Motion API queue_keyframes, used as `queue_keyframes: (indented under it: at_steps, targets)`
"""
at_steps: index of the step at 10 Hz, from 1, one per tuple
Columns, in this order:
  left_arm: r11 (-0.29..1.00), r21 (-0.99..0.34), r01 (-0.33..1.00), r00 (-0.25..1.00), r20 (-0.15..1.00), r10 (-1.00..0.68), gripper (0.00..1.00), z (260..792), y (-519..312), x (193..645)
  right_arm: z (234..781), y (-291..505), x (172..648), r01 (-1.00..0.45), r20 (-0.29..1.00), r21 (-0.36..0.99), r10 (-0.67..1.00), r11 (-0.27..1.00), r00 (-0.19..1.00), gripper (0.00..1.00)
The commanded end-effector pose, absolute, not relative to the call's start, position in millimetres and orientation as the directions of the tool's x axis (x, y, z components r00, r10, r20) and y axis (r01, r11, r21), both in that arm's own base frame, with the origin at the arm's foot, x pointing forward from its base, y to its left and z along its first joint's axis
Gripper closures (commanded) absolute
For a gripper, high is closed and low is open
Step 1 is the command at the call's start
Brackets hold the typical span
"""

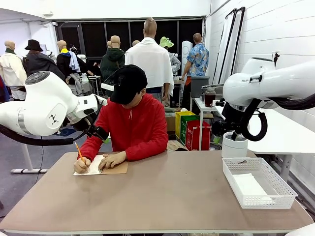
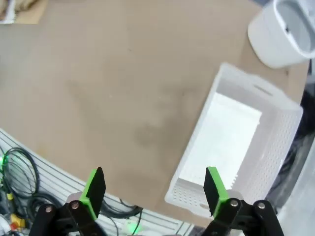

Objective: Sort the paper based on its condition.
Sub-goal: If a person hands you a paper, place it in the Organizing basket , and if it's crumpled, put it in the Trash can.

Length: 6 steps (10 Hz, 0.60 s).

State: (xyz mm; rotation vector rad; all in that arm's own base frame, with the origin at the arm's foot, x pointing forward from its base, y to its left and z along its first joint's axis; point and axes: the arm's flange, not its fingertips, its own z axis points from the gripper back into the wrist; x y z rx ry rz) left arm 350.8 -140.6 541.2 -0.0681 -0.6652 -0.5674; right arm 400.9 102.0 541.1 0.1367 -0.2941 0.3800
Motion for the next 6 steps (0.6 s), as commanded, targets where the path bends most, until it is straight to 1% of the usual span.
queue_keyframes:
  at_steps: [1,2,3,6]
  targets:
    - [0.848,0.117,0.518,0.64,0.605,-0.474,0.0,541.4,-140.2,350.9,534.2,98.3,386.3,-0.416,0.376,0.103,0.352,0.904,0.857,0.0]
    - [0.848,0.117,0.518,0.64,0.605,-0.474,0.0,541.4,-140.2,350.9,535.0,97.6,386.4,-0.388,0.398,0.104,0.32,0.916,0.86,0.0]
    - [0.848,0.117,0.518,0.64,0.605,-0.474,0.0,541.4,-140.2,350.9,544.7,104.9,393.2,-0.399,0.336,0.068,0.356,0.914,0.872,0.0]
    - [0.848,0.117,0.518,0.64,0.605,-0.474,0.0,541.4,-140.2,350.9,544.7,104.9,393.2,-0.399,0.336,0.068,0.356,0.914,0.872,0.0]
